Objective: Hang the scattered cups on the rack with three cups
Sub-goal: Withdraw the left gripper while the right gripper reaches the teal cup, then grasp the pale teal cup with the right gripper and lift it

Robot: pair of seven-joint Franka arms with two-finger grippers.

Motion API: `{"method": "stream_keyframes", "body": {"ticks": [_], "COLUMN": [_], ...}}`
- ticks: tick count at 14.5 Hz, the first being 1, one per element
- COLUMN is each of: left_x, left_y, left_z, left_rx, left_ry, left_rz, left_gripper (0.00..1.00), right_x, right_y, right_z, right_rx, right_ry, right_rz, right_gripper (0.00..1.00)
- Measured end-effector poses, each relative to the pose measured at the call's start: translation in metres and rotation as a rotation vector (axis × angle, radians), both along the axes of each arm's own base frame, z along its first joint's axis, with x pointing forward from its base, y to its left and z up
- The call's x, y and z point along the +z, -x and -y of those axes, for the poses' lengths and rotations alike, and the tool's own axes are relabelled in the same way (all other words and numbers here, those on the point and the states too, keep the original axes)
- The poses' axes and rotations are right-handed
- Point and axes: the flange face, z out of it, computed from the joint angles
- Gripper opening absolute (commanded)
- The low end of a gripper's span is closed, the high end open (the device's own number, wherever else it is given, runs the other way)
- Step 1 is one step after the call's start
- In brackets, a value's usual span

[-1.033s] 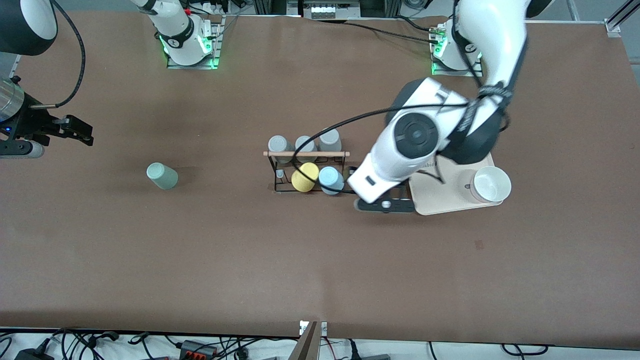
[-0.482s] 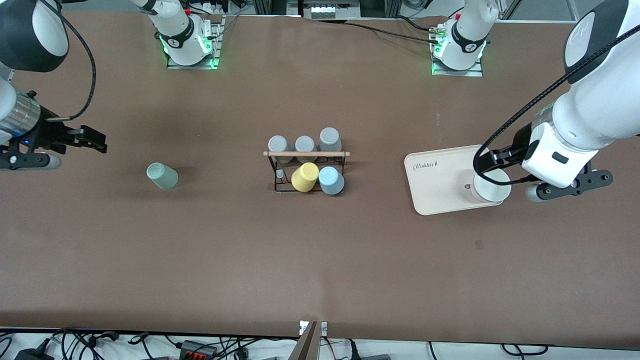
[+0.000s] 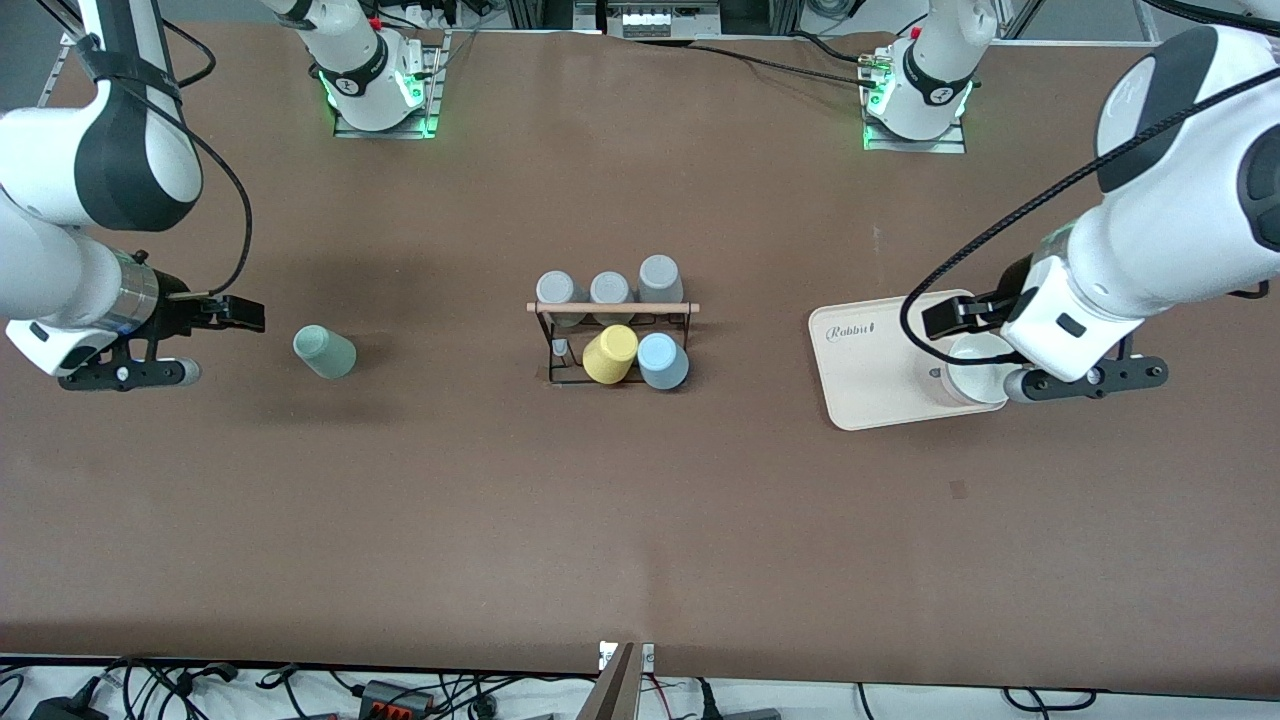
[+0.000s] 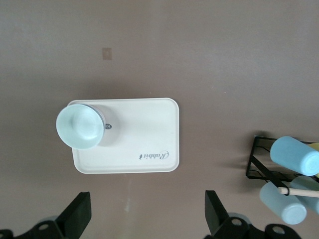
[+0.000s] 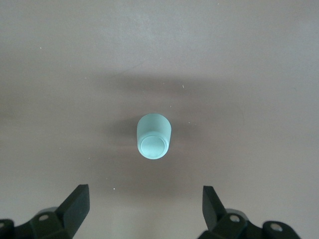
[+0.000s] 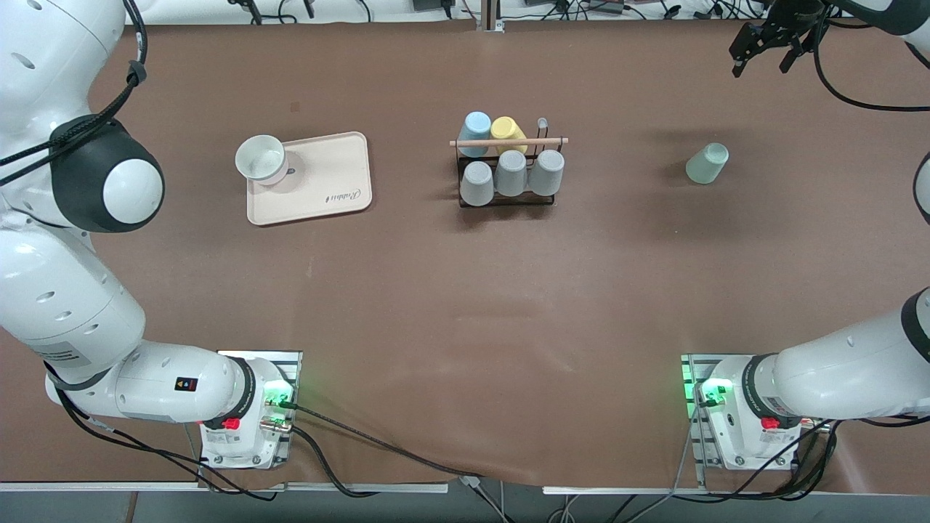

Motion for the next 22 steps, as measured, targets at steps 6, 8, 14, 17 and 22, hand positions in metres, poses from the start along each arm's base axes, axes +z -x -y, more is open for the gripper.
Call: {"method": "stream_keyframes", "body": {"ticks": [6,8,14,17,22], "left_x": [-0.018,-0.014,-0.010,-0.005,0.006], "left_y": [0.020,0.028,0.028,0.035,0.041], "left_z": [-0.044,-0.058,-0.088,-0.083,-0.072], "left_rx": [-0.073,-0.074,-0.035,-0.047,-0.072], "left_ry": [0.005,0.001,-0.012,-0.018,-0.041], "left_rz": [0.064,0.071,0.083,0.064,0.079], "left_gripper": [1.00,1.00,1.00,1.00,1.00], "right_x": [-0.060,-0.084,-0.137,-0.160,-0.198], "right_y": [0.000,0.005,0.024,0.034,0.045], "right_z": [0.004,0.004,0.004,0.003,0.003], "right_rx": [-0.003,0.000,0.004,0.008,0.011], "right_ry": [0.001,0.001,-0.001,-0.003,-0.002], "right_rz": [0.033,0.038,0.044,0.065,0.064], "right_gripper": [1.00,1.00,1.00,1.00,1.00]}}
